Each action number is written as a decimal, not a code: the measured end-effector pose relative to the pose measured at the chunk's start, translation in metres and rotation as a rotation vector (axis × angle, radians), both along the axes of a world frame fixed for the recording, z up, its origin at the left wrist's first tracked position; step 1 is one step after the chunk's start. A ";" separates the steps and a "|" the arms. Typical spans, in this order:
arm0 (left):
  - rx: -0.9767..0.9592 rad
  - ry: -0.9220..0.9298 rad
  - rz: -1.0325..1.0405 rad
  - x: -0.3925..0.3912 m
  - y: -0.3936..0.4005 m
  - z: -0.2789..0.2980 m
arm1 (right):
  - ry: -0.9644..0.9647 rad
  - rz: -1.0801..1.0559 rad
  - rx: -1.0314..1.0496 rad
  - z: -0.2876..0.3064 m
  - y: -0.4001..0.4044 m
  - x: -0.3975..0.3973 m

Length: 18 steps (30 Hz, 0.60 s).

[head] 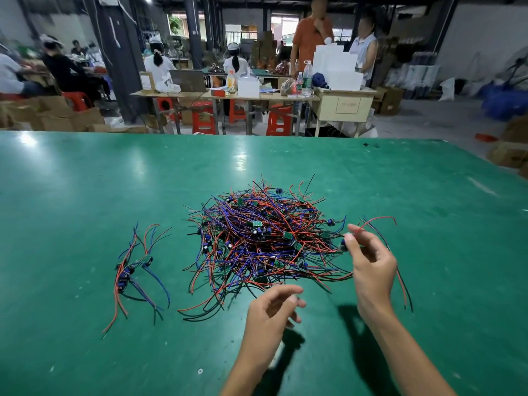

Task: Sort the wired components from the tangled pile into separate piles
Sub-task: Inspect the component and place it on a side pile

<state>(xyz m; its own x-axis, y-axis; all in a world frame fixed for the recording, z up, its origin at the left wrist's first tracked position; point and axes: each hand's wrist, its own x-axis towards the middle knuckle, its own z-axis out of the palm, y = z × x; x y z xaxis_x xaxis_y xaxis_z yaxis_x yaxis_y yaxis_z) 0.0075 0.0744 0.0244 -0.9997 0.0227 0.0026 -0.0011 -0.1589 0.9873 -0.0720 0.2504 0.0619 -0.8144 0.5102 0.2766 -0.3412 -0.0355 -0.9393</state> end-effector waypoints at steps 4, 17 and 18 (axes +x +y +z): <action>-0.005 0.091 0.013 -0.011 0.018 0.032 | 0.041 0.143 -0.113 0.004 -0.040 0.031; 0.082 0.236 0.065 -0.014 -0.013 0.074 | 0.015 0.277 -0.126 0.027 -0.071 0.053; 0.085 0.221 0.094 -0.014 -0.020 0.076 | -0.001 0.299 -0.080 0.024 -0.072 0.053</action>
<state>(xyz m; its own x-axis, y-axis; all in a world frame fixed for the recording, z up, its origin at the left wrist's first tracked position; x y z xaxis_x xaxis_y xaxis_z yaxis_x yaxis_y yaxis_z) -0.0070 0.0539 0.1000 -0.9723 -0.0798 0.2196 0.2323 -0.2309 0.9448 -0.0186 0.1789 0.0860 -0.9318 0.2682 0.2445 -0.3039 -0.2082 -0.9297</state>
